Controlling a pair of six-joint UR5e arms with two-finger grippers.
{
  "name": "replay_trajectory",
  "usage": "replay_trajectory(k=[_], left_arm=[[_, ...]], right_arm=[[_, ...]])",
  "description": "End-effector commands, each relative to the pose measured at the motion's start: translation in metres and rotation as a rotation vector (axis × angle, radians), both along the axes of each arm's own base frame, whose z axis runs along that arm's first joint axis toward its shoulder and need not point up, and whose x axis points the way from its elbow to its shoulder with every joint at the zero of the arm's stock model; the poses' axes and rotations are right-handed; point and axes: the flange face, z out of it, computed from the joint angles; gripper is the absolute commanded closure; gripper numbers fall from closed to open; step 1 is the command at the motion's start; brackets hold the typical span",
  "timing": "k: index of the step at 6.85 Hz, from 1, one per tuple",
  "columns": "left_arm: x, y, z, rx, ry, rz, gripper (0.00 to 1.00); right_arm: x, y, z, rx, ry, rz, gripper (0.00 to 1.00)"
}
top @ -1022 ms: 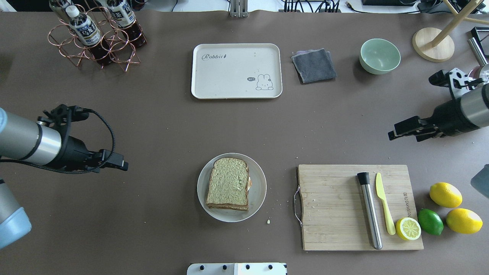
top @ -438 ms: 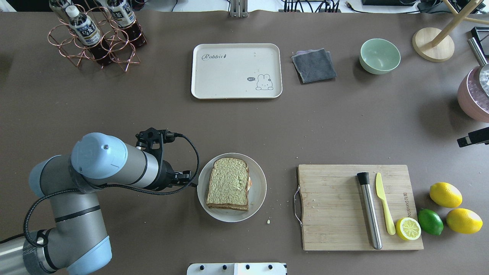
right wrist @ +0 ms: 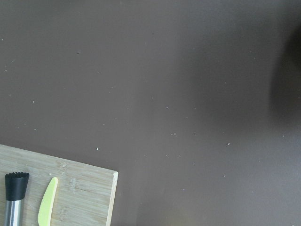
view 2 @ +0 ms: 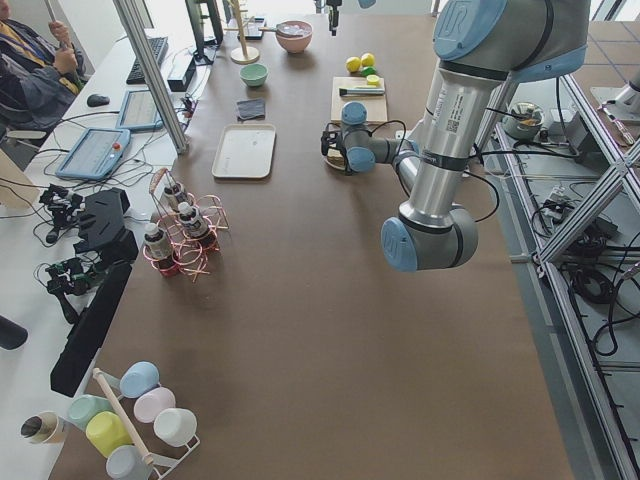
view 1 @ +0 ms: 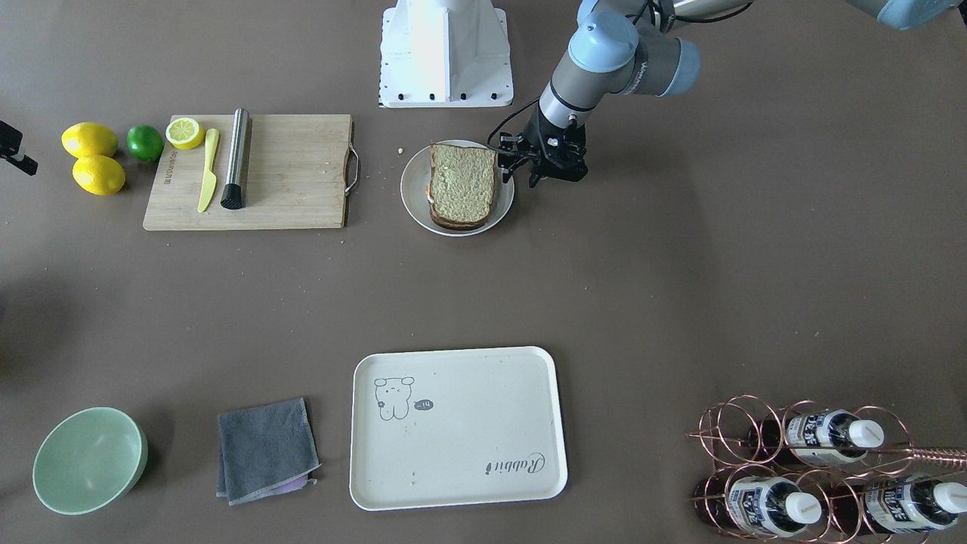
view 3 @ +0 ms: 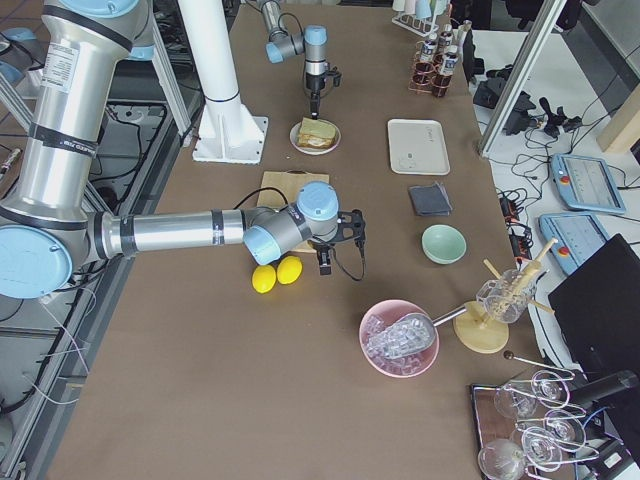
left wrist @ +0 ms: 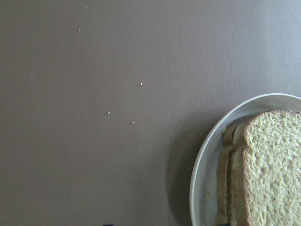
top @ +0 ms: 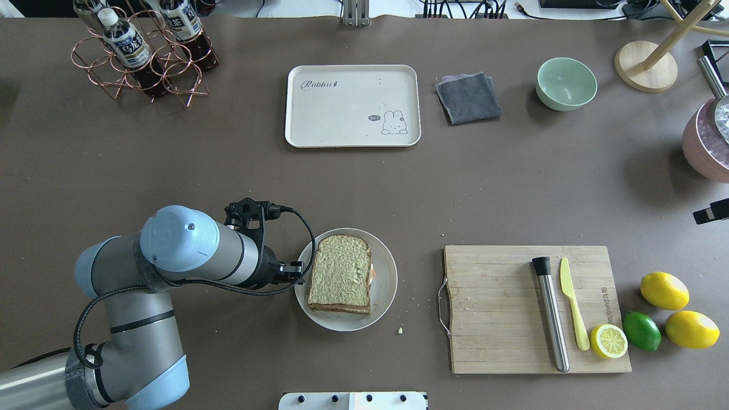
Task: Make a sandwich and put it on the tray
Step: 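Grasp the rim of the white plate with the left gripper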
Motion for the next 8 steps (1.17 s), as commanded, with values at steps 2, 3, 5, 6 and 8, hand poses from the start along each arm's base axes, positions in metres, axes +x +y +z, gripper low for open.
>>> replay_trajectory(k=[2, 3, 5, 6, 8], left_arm=[[0.011, 0.002, 0.002, 0.012, 0.010, -0.001, 0.60], [0.014, 0.007, 0.001, 0.014, 0.013, 0.008, 0.84], [0.015, 0.009, -0.002, 0.015, 0.023, 0.010, 1.00], [0.013, 0.010, -0.006, 0.016, 0.034, 0.012, 1.00], [-0.004, -0.003, -0.017, 0.017, 0.066, -0.016, 1.00]], right_arm=[[0.000, 0.000, 0.006, -0.007, 0.008, 0.002, 0.00], [0.001, 0.000, 0.005, -0.006, 0.007, 0.002, 0.00], [0.000, -0.001, 0.005, -0.007, 0.009, 0.002, 0.00], [0.000, 0.000, 0.005, -0.005, 0.010, 0.002, 0.00], [0.000, 0.000, 0.005, -0.004, 0.010, 0.004, 0.00]])
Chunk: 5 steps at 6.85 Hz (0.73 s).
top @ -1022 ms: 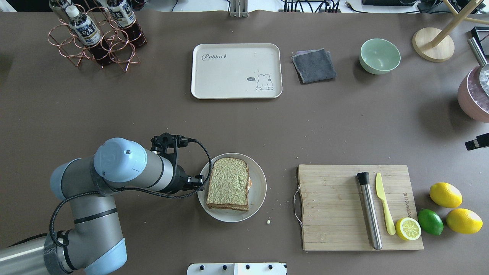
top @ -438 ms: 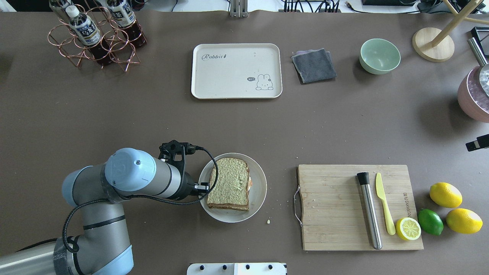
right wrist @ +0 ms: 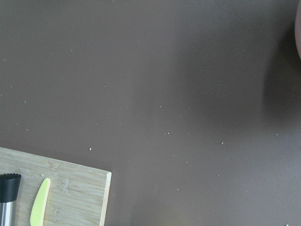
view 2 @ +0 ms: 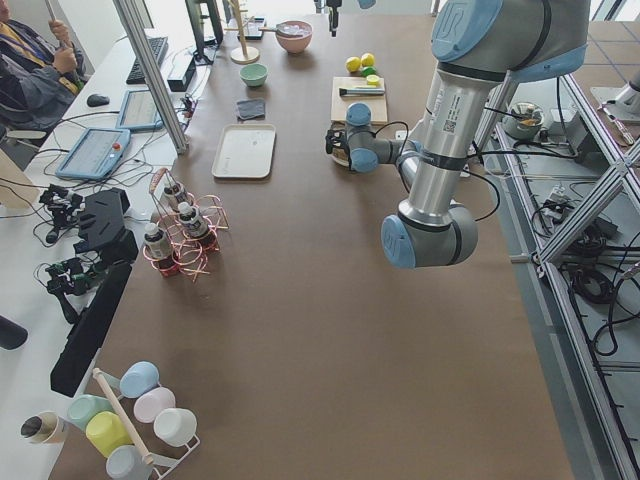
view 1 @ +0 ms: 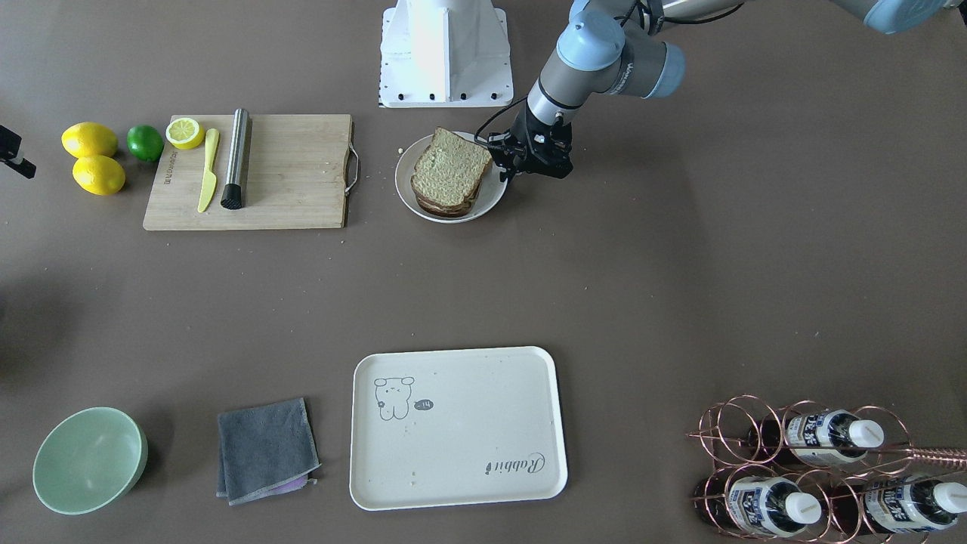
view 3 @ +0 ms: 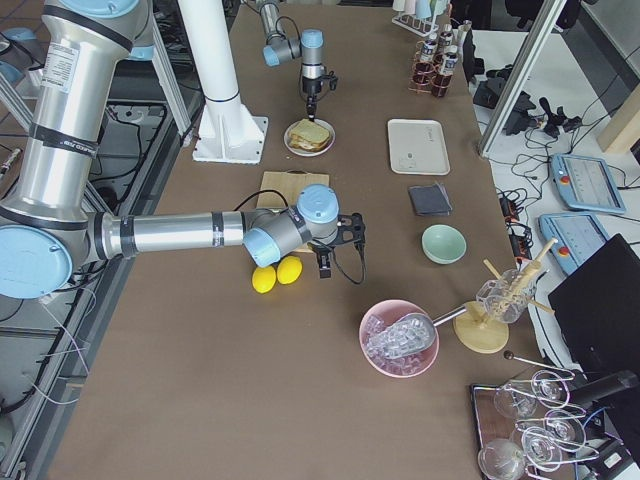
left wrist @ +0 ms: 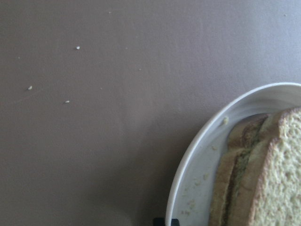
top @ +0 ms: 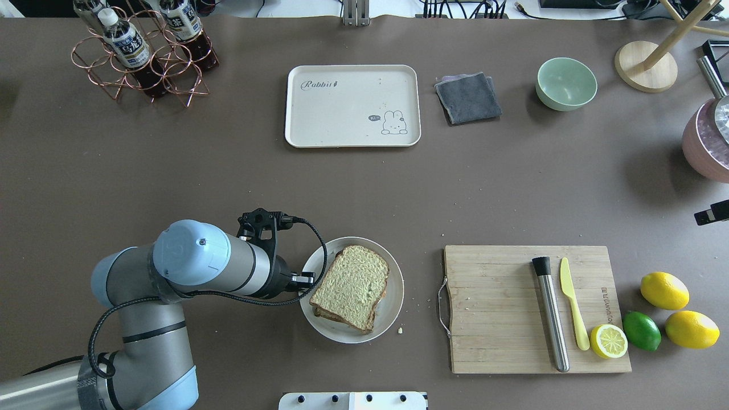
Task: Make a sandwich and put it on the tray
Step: 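Grasp the rim of the white plate with the left gripper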
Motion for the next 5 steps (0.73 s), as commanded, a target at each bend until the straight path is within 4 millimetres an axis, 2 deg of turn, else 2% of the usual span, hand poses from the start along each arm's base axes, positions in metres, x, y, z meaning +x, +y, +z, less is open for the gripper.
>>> replay_trajectory(k=[1, 3, 5], left_arm=[[-0.023, -0.030, -0.015, 0.004, 0.031, -0.058, 1.00], [-0.052, -0.074, -0.020, -0.079, 0.051, -0.085, 1.00], [-0.056, -0.131, -0.036, -0.142, 0.057, -0.123, 1.00]], right_arm=[[0.000, 0.000, 0.001, -0.001, 0.002, 0.001, 0.00], [0.001, 0.000, 0.003, 0.001, 0.015, 0.009, 0.00], [0.001, -0.001, 0.001, 0.008, 0.019, 0.012, 0.00]])
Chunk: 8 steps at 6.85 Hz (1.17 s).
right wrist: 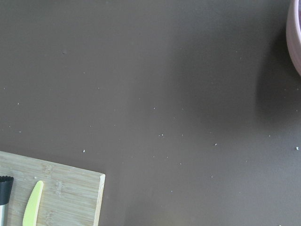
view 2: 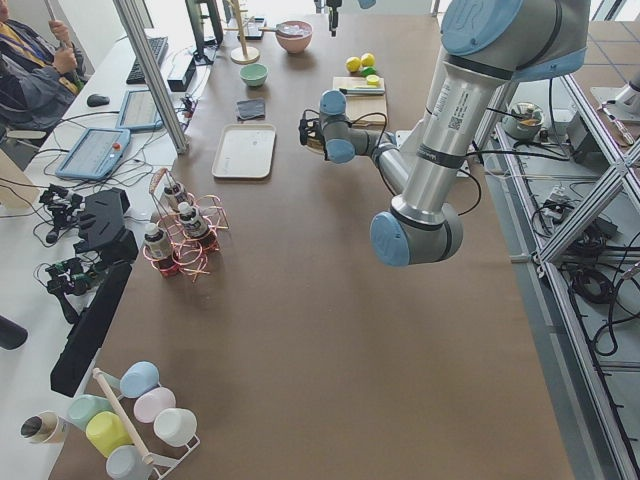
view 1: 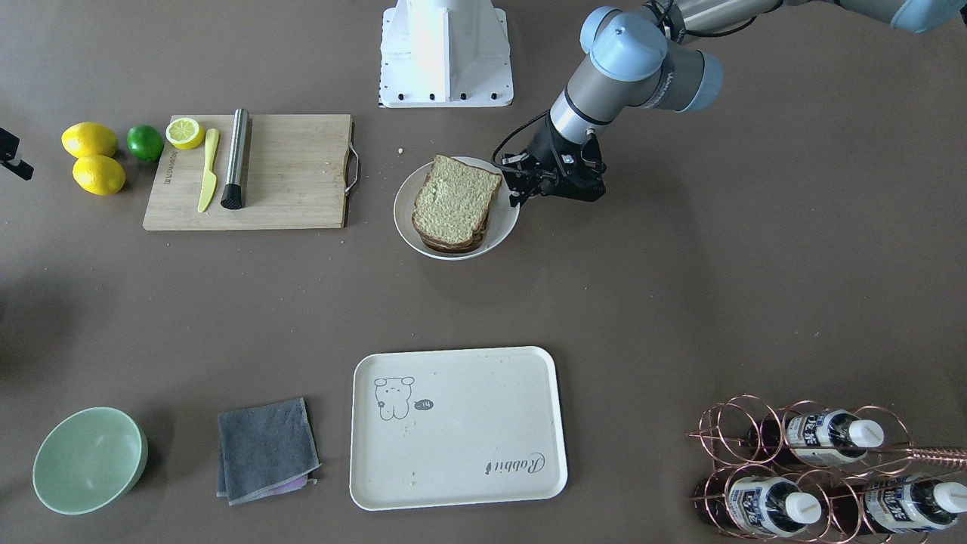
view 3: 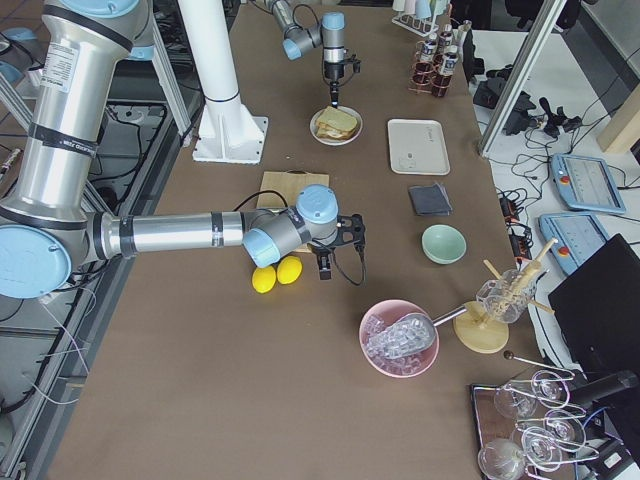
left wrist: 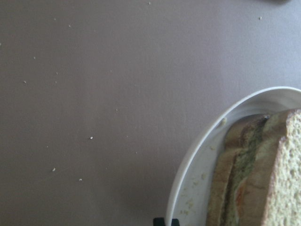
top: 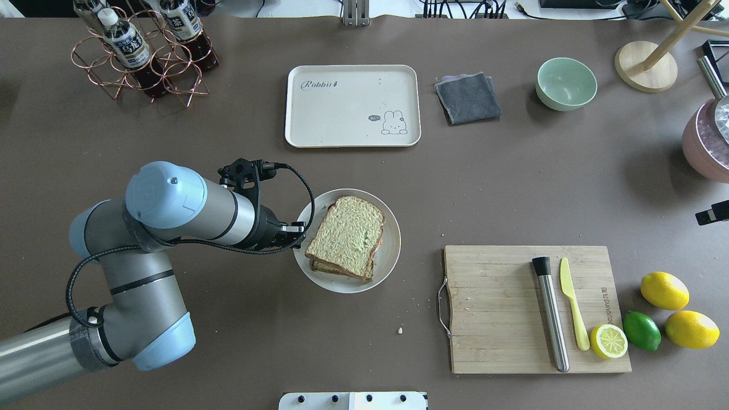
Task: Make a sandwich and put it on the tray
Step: 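Grasp the rim of the white plate with the left gripper, then slide the plate with the left gripper onto the white tray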
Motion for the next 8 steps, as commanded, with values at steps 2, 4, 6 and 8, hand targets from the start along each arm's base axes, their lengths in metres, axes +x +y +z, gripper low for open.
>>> replay_trajectory(k=[2, 4, 6, 8], left_arm=[[0.001, -0.105, -0.013, -0.127, -0.020, -0.080, 1.00], [0.003, -0.161, -0.010, -0.203, -0.043, -0.128, 1.00], [0.026, -0.189, 0.006, -0.275, 0.017, -0.191, 1.00], [0.032, -0.217, -0.001, -0.318, 0.002, -0.236, 1.00]], right_arm=[[0.000, -0.001, -0.002, 0.010, 0.000, 0.002, 0.00], [-0.001, -0.003, -0.004, 0.013, -0.001, 0.003, 0.00], [-0.001, -0.004, -0.006, 0.020, -0.004, 0.002, 0.00], [0.000, -0.004, -0.009, 0.025, -0.005, 0.006, 0.00]])
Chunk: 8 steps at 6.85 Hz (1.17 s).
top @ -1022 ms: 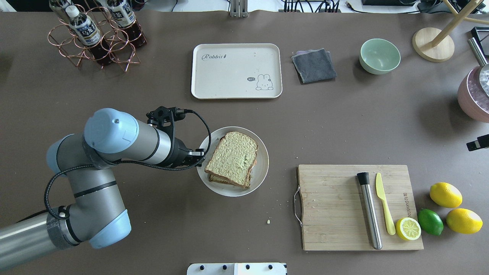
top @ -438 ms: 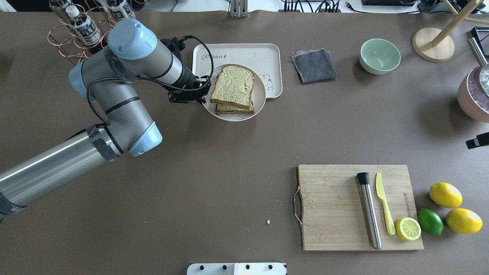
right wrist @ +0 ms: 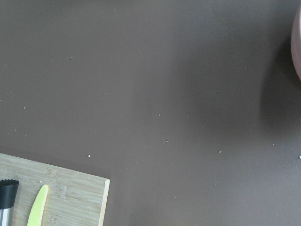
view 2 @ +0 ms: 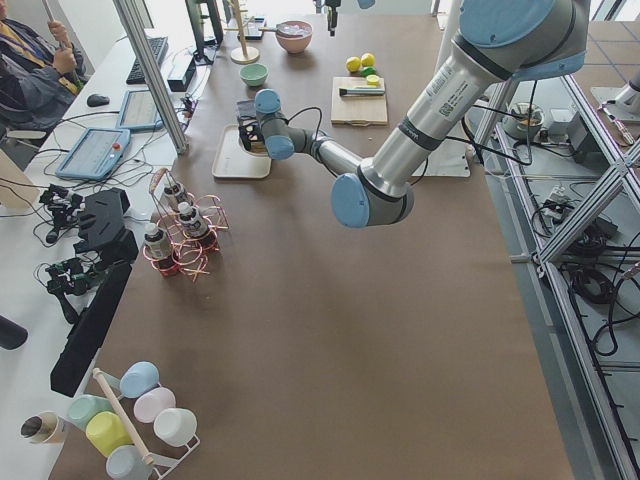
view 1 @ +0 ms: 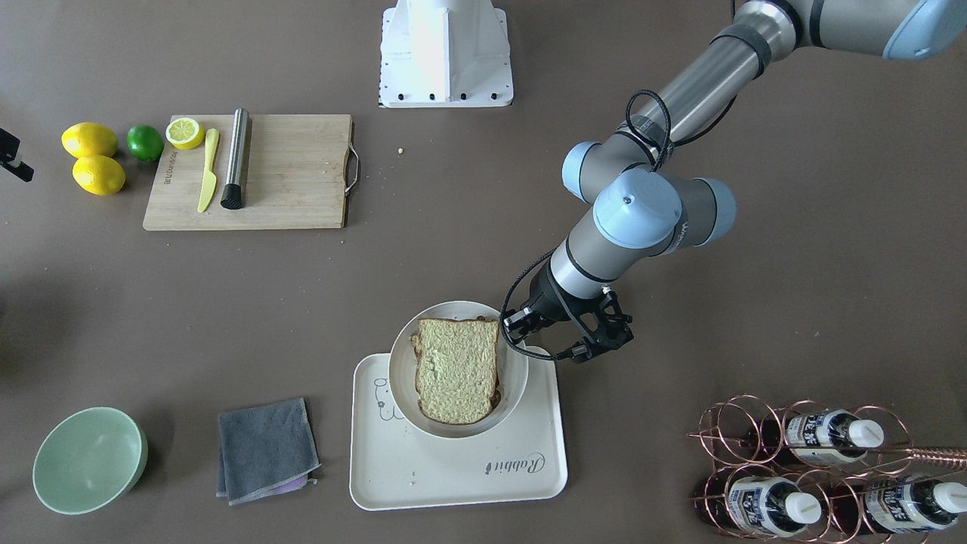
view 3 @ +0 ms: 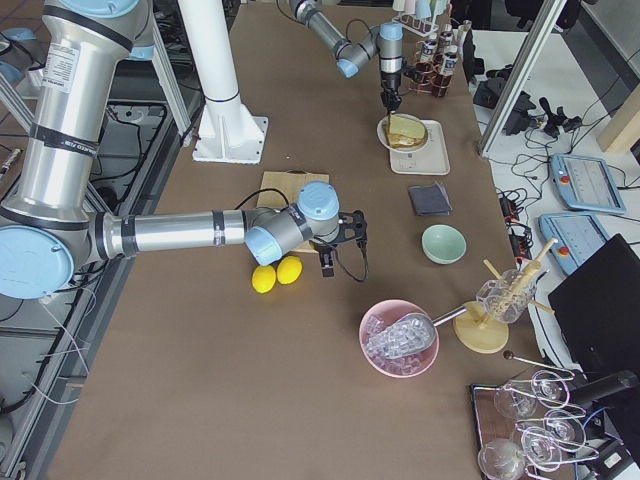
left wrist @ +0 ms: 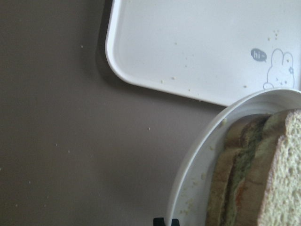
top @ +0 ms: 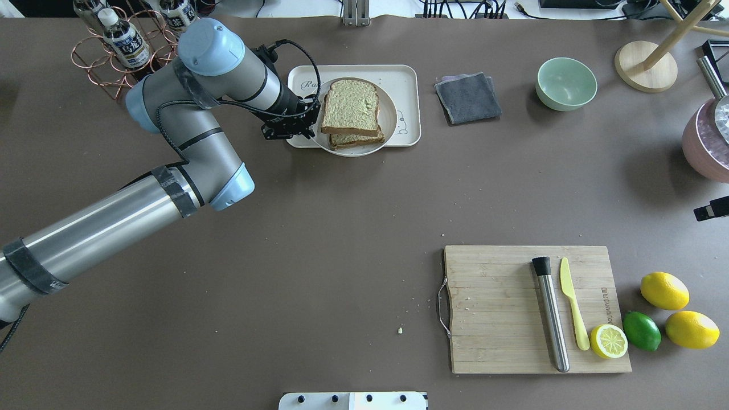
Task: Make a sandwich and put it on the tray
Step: 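Slide the plate with the left gripper onto the white tray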
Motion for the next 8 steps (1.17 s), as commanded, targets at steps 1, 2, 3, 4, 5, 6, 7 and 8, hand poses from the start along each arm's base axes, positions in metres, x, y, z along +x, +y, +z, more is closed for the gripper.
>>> replay_trajectory(k=[1, 2, 3, 4, 5, 6, 7, 8], left_arm=[[0.006, -0.024, 0.014, -0.018, -0.006, -0.042, 1.00], [0.013, -0.036, 0.018, -0.014, -0.012, -0.065, 1.00], [0.015, -0.043, 0.018, -0.015, -0.015, -0.069, 1.00], [0.017, -0.048, 0.027, -0.007, -0.010, -0.075, 1.00], [0.023, -0.053, 0.033, 0.002, -0.005, -0.079, 1.00], [0.024, -0.054, 0.032, 0.003, -0.005, -0.080, 1.00], [0.025, -0.053, 0.032, 0.003, -0.005, -0.079, 1.00], [0.028, -0.052, 0.028, 0.008, 0.001, -0.076, 1.00]], right_arm=[[0.000, -0.001, -0.002, 0.006, -0.002, 0.003, 0.00], [0.001, -0.002, -0.001, 0.008, 0.010, 0.010, 0.00], [0.001, -0.003, -0.001, 0.010, 0.016, 0.014, 0.00], [0.000, -0.004, 0.001, 0.009, 0.017, 0.012, 0.00], [0.000, -0.004, 0.002, 0.006, 0.018, 0.013, 0.00], [0.000, -0.003, 0.002, 0.006, 0.018, 0.012, 0.00], [0.001, -0.003, 0.002, 0.007, 0.018, 0.013, 0.00], [0.001, -0.003, 0.002, 0.007, 0.018, 0.013, 0.00]])
